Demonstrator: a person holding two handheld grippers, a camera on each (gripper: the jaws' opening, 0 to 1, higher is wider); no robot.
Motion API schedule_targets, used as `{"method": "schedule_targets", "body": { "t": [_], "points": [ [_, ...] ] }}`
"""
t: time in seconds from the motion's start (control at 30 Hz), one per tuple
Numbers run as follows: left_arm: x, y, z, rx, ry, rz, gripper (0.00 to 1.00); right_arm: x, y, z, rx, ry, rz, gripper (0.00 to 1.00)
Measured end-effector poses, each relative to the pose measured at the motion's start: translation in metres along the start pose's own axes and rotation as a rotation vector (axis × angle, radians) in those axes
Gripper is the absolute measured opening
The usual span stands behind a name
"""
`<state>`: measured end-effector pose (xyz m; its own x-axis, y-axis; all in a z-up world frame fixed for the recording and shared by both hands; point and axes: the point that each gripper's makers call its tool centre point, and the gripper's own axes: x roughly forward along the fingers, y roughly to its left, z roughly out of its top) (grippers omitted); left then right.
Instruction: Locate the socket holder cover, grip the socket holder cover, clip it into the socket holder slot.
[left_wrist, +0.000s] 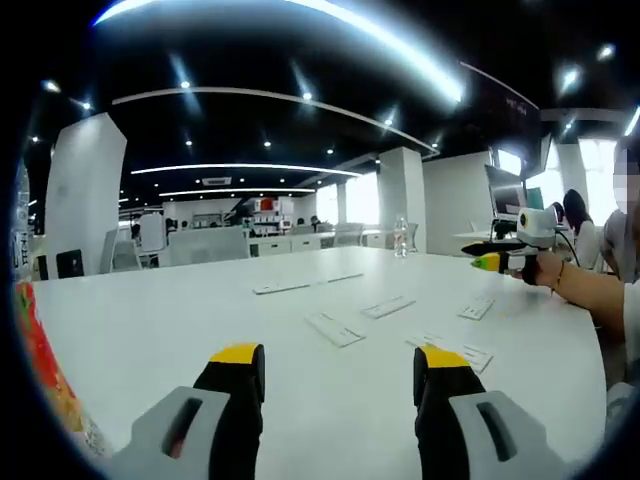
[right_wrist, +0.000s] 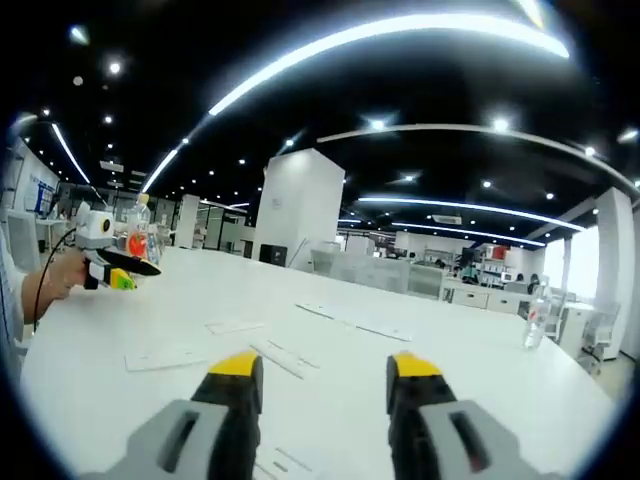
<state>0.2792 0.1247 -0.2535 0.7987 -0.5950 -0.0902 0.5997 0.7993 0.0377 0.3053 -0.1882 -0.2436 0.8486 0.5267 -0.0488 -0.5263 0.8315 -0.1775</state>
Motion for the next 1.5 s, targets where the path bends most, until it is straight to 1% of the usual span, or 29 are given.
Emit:
{"method": "schedule_targets", "body": {
  "t": [0.6, 1.5],
  "points": [
    [0.0004, 0.0003, -0.0013, 0.002, 0.007, 0.005, 0.59, 0.0003, -0.0008, -0.0022, -0.010, 0.011, -0.004, 0.50],
    [0.0007, 0.0008, -0.0020, 0.004, 0.014, 0.005, 0.59, 0.0009, 0.0017, -0.0034, -0.030, 0.023, 0.009, 0.49]
  ]
}}
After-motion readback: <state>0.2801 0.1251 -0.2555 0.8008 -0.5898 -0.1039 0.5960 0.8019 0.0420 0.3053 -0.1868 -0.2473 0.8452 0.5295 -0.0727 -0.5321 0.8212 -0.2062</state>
